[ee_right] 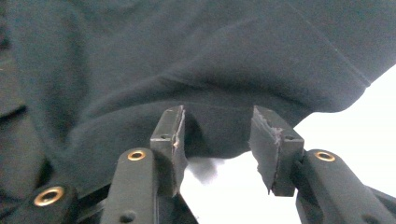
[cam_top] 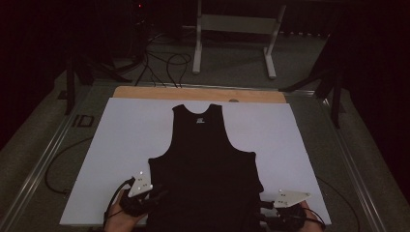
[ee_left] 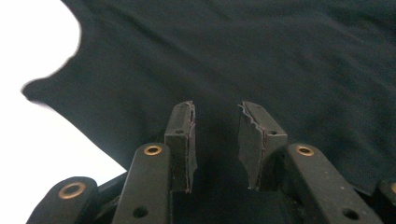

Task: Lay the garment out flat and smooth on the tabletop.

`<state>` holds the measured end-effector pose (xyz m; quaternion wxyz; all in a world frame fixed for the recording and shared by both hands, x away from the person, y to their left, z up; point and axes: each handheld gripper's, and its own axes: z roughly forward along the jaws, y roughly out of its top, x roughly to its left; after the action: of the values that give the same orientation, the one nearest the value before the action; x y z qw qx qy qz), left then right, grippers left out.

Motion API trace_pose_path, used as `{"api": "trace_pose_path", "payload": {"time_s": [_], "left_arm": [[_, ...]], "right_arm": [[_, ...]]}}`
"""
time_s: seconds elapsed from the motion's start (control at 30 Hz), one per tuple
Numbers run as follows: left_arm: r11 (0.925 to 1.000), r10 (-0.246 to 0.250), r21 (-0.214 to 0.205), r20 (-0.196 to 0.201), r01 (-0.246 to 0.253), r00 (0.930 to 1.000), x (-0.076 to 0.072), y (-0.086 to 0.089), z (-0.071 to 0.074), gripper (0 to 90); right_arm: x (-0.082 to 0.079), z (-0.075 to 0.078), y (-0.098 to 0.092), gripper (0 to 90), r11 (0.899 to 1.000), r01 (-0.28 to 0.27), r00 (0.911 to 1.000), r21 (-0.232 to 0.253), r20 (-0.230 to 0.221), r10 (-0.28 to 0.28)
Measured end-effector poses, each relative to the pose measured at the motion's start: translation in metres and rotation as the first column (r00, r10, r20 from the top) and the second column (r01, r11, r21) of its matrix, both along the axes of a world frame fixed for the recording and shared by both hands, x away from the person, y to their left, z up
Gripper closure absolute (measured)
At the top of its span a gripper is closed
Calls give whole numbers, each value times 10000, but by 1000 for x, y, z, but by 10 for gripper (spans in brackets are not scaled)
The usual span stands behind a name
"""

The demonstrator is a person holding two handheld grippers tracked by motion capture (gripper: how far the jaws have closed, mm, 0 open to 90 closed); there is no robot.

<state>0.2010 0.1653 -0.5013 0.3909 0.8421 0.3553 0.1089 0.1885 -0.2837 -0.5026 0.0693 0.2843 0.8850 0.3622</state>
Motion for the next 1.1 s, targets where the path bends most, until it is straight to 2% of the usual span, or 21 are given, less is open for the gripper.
{"api": "trace_pose_path", "payload": {"time_s": [0.1, 0.17, 0.2, 0.23, 0.3, 0.33, 0.37, 0.4, 0.43, 0.5, 0.63, 0.7, 0.93, 1.1], "left_arm": [[9995, -306, -42, -226, 305, 9993, -14, 2, -1, 657], [9986, -528, 13, -318, 529, 9981, -22, 2, -1, 657], [9981, -617, 57, -378, 619, 9974, -25, 2, -1, 657], [9976, -679, 131, -457, 686, 9966, -27, 1, -2, 659], [9954, -784, 500, -550, 812, 9954, -32, -1, -5, 674], [9954, -784, 500, -550, 812, 9954, -32, -1, -5, 693], [9883, -798, 1244, -678, 878, 9945, -35, -7, -9, 723], [9856, -817, 1443, -498, 881, 9954, -36, -9, -10, 754], [9842, -796, 1545, -508, 866, 9955, -36, -10, -9, 796], [9840, -740, 1584, -503, 811, 9960, -36, -10, -9, 886], [9830, -748, 1629, -625, 841, 9952, -35, -8, -8, 900], [9840, -682, 1596, -696, 786, 9952, -34, -7, -8, 900], [9850, -65, 1715, -767, 196, 9970, -34, 5, -6, 900], [9848, 26, 1731, -760, 106, 9971, -35, 5, -6, 900]], "right_arm": [[3, -3, 4, 514, 9999, 42, 10000, -126, 3, -42], [3, -7, 7, 502, 9986, 11, 10000, -525, -87, -16], [3, -8, 9, 502, 9977, -20, 10000, -674, 19, 21], [2, -8, 10, 515, 9976, -6, 10000, -691, 11, 7], [3, -8, 10, 623, 9964, 136, 9998, -832, 175, -122], [3, -8, 10, 687, 9957, 184, 9996, -903, 228, -164], [3, -7, 10, 773, 9953, 153, 9996, -954, 232, -131], [2, -6, 10, 816, 9948, 80, 9997, -1011, 231, -57], [1, -6, 11, 858, 9945, -5, 9997, -1047, 252, 32], [0, -5, 11, 872, 9937, -271, 9995, -1088, 161, 290], [-4, -3, 6, 878, 9933, -603, 9982, -985, -127, 593], [-5, -2, 4, 878, 9925, -765, 9971, -956, -119, 757], [-8, 0, -5, 878, 9935, -690, 9975, -909, -201, 674], [-9, 0, -8, 877, 9945, -640, 9978, -826, -222, 623]]}}
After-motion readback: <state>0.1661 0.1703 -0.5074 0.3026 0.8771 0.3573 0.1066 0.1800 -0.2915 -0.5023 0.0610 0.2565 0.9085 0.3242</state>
